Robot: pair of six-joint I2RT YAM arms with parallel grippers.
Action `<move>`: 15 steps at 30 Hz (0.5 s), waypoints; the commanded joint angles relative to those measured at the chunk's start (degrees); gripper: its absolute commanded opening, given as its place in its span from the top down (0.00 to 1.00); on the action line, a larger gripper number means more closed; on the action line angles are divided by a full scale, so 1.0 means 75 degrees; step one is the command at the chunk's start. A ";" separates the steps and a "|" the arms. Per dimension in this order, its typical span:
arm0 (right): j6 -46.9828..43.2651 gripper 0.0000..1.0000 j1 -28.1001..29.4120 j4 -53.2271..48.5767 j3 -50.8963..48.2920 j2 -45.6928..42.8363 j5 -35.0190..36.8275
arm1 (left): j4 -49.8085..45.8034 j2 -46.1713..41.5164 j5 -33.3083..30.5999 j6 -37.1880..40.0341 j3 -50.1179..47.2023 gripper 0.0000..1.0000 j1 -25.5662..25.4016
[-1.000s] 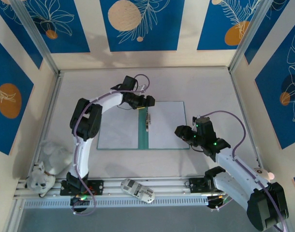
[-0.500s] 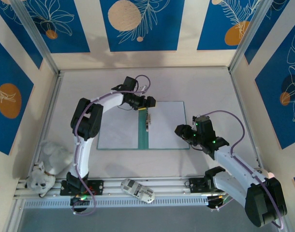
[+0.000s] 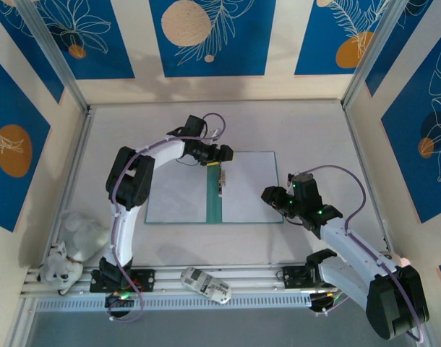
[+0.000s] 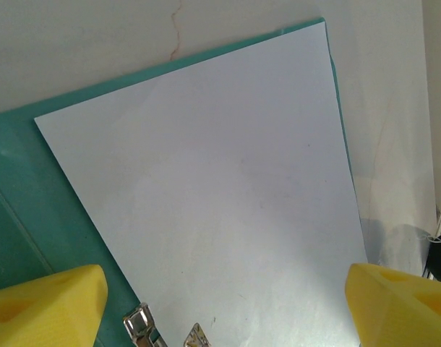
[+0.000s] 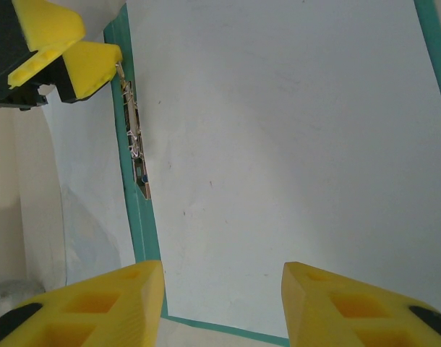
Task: Put the files into the folder
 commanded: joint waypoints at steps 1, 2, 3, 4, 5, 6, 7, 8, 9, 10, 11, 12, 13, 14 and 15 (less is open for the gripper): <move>0.0100 0.53 -0.0057 0.0131 -0.0091 -0.0002 -0.0099 | -0.0014 0.0158 0.0298 0.0233 -0.0106 0.14 -0.0084; 0.0102 0.53 -0.0070 0.0132 -0.0085 0.0004 -0.0115 | -0.0029 0.0156 0.0319 0.0234 -0.0124 0.14 -0.0079; 0.0103 0.53 -0.0066 0.0131 -0.0095 0.0011 -0.0119 | -0.0021 0.0143 0.0338 0.0234 -0.0121 0.14 -0.0091; 0.0095 0.53 -0.0070 0.0138 -0.0097 0.0006 -0.0117 | -0.0024 0.0144 0.0365 0.0234 -0.0125 0.14 -0.0100; 0.0096 0.52 -0.0083 0.0133 -0.0097 0.0013 -0.0120 | -0.0030 0.0150 0.0397 0.0229 -0.0126 0.14 -0.0102; 0.0100 0.53 -0.0083 0.0138 -0.0096 0.0005 -0.0123 | -0.0043 0.0144 0.0415 0.0237 -0.0125 0.14 -0.0108; 0.0107 0.53 -0.0077 0.0143 -0.0096 0.0012 -0.0123 | -0.0046 0.0151 0.0435 0.0234 -0.0127 0.14 -0.0114; 0.0120 0.52 -0.0089 0.0143 -0.0102 0.0012 -0.0120 | -0.0061 0.0138 0.0455 0.0222 -0.0126 0.14 -0.0114; 0.0112 0.53 -0.0074 0.0138 -0.0108 0.0007 -0.0123 | -0.0062 0.0132 0.0479 0.0229 -0.0146 0.14 -0.0114; 0.0112 0.53 -0.0087 0.0144 -0.0108 0.0005 -0.0135 | -0.0061 0.0132 0.0502 0.0223 -0.0145 0.14 -0.0114; 0.0114 0.53 -0.0087 0.0143 -0.0113 0.0004 -0.0135 | -0.0055 0.0120 0.0522 0.0224 -0.0153 0.14 -0.0114; 0.0114 0.53 -0.0092 0.0154 -0.0114 0.0003 -0.0135 | -0.0058 0.0101 0.0541 0.0222 -0.0161 0.14 -0.0114; 0.0124 0.52 -0.0096 0.0149 -0.0119 0.0003 -0.0135 | -0.0051 0.0103 0.0583 0.0223 -0.0162 0.14 -0.0119; 0.0120 0.53 -0.0107 0.0158 -0.0120 0.0012 -0.0146 | -0.0049 0.0097 0.0619 0.0220 -0.0161 0.14 -0.0121; 0.0120 0.53 -0.0106 0.0167 -0.0120 0.0013 -0.0146 | -0.0052 0.0085 0.0637 0.0211 -0.0164 0.14 -0.0123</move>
